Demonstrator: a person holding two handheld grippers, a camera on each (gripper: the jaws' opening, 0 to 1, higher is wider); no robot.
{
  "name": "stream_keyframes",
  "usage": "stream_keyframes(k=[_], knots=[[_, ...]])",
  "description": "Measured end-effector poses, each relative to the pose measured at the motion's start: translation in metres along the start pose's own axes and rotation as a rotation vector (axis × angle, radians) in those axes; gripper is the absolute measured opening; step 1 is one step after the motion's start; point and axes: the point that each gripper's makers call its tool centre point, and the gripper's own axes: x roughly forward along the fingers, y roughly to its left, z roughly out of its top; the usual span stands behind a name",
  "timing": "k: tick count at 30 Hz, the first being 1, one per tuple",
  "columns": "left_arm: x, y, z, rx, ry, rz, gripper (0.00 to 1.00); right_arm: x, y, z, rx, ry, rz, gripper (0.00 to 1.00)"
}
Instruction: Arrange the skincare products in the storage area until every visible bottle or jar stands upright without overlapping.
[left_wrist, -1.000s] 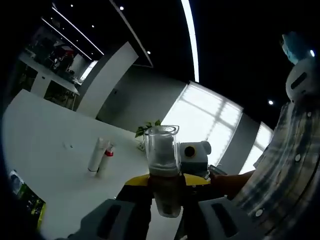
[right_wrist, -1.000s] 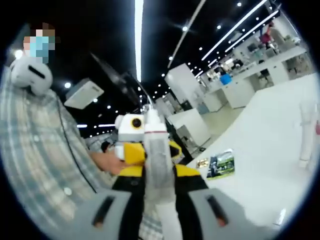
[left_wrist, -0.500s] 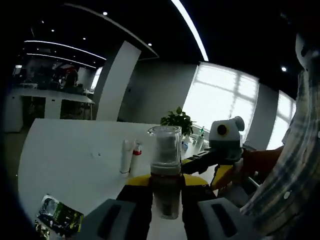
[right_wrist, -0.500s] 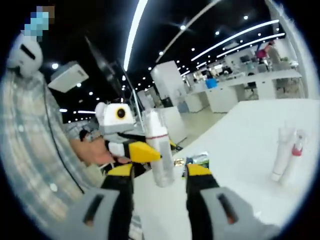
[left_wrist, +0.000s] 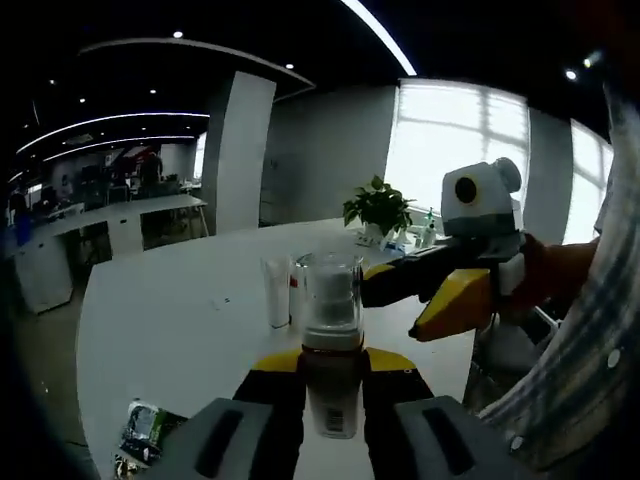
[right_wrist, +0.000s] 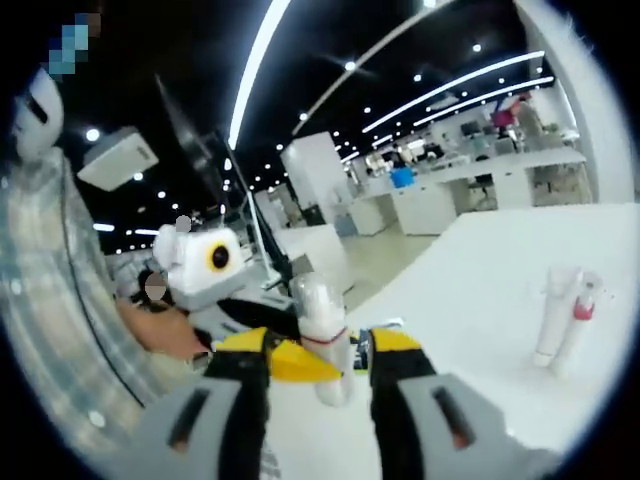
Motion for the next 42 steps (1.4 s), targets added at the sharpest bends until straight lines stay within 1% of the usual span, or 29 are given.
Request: stream_keyframes(k=[3, 4, 5, 7, 10, 13, 14, 15, 17, 18, 19, 20, 21, 22, 23, 25, 26, 28, 29, 30, 32, 34, 35, 36, 37, 38, 39, 40, 42], knots=[[0.004, -0.008, -0.002, 0.015, 0.019, -0.012, 0.21, 0.005, 0.000, 0.002, 0.014, -0.009, -0.012, 0.35], [0.006, -0.010, -0.003, 0.030, 0.034, -0.008, 0.21, 0.008, 0.001, 0.000, 0.015, -0.003, -0.011, 0.32], [0.007, -0.011, -0.003, 0.041, 0.038, -0.007, 0.21, 0.009, -0.002, -0.005, 0.008, 0.020, -0.029, 0.29], [0.009, -0.015, -0.003, 0.051, 0.043, -0.011, 0.21, 0.009, -0.006, -0.007, -0.012, 0.021, -0.055, 0.22], [0.009, -0.015, -0.002, 0.050, 0.042, -0.010, 0.21, 0.006, -0.007, -0.005, -0.003, 0.008, -0.059, 0.21], [0.008, -0.018, -0.001, 0.062, 0.029, -0.032, 0.21, 0.002, -0.007, -0.003, -0.004, 0.010, -0.039, 0.20], [0.009, -0.019, -0.001, 0.061, 0.022, -0.048, 0.21, 0.001, -0.008, -0.004, -0.001, 0.015, -0.031, 0.20], [0.009, -0.024, 0.000, 0.032, -0.003, -0.086, 0.21, -0.001, -0.009, -0.004, 0.011, 0.017, -0.017, 0.20], [0.008, -0.028, 0.001, 0.022, -0.034, -0.131, 0.22, -0.006, -0.007, -0.004, 0.019, 0.016, 0.011, 0.20], [0.007, -0.027, -0.001, 0.017, -0.023, -0.129, 0.22, -0.009, -0.006, -0.002, 0.005, 0.013, 0.017, 0.20], [0.007, -0.027, -0.002, 0.017, -0.020, -0.130, 0.24, -0.011, -0.004, -0.001, -0.002, 0.015, 0.033, 0.20], [0.006, -0.028, -0.002, 0.016, -0.025, -0.139, 0.29, -0.013, 0.001, -0.001, -0.012, 0.018, 0.070, 0.20], [0.005, -0.035, 0.001, -0.027, -0.060, -0.192, 0.34, -0.017, 0.006, 0.002, -0.016, 0.014, 0.110, 0.20], [0.003, -0.038, 0.004, -0.066, -0.084, -0.223, 0.38, -0.020, 0.007, 0.004, -0.014, 0.005, 0.127, 0.20], [0.001, -0.044, 0.008, -0.124, -0.110, -0.276, 0.39, -0.024, 0.013, 0.009, 0.002, -0.009, 0.173, 0.20], [-0.003, -0.053, 0.010, -0.185, -0.128, -0.362, 0.39, -0.030, 0.015, 0.013, -0.003, -0.018, 0.197, 0.20], [-0.004, -0.056, 0.012, -0.206, -0.139, -0.388, 0.39, -0.034, 0.021, 0.015, 0.004, -0.014, 0.242, 0.20], [-0.006, -0.060, 0.012, -0.208, -0.141, -0.418, 0.39, -0.038, 0.024, 0.018, 0.000, -0.020, 0.273, 0.20], [-0.007, -0.064, 0.012, -0.210, -0.138, -0.446, 0.39, -0.045, 0.032, 0.023, 0.012, -0.034, 0.330, 0.20], [-0.011, -0.076, 0.011, -0.210, -0.129, -0.515, 0.39, -0.047, 0.035, 0.025, 0.010, -0.035, 0.351, 0.20], [-0.018, -0.093, 0.013, -0.218, -0.128, -0.615, 0.39, -0.051, 0.038, 0.026, 0.015, -0.037, 0.381, 0.20], [-0.020, -0.102, 0.015, -0.260, -0.134, -0.667, 0.39, -0.056, 0.046, 0.026, 0.008, -0.030, 0.432, 0.20], [-0.020, -0.104, 0.016, -0.275, -0.140, -0.683, 0.39, -0.058, 0.051, 0.024, 0.006, -0.015, 0.461, 0.20], [-0.021, -0.107, 0.016, -0.292, -0.141, -0.700, 0.39, -0.060, 0.054, 0.023, 0.005, -0.005, 0.475, 0.20], [-0.022, -0.110, 0.016, -0.303, -0.139, -0.716, 0.37, -0.060, 0.055, 0.022, 0.006, 0.000, 0.481, 0.20], [-0.023, -0.113, 0.016, -0.310, -0.135, -0.729, 0.33, -0.062, 0.061, 0.021, 0.021, 0.010, 0.511, 0.20], [-0.023, -0.114, 0.015, -0.314, -0.133, -0.736, 0.29, -0.063, 0.062, 0.022, 0.020, 0.008, 0.517, 0.20], [-0.023, -0.115, 0.014, -0.309, -0.132, -0.740, 0.27, -0.064, 0.065, 0.022, 0.025, 0.010, 0.531, 0.20], [-0.023, -0.119, 0.012, -0.315, -0.117, -0.754, 0.26, -0.064, 0.067, 0.018, 0.022, 0.022, 0.533, 0.20]])
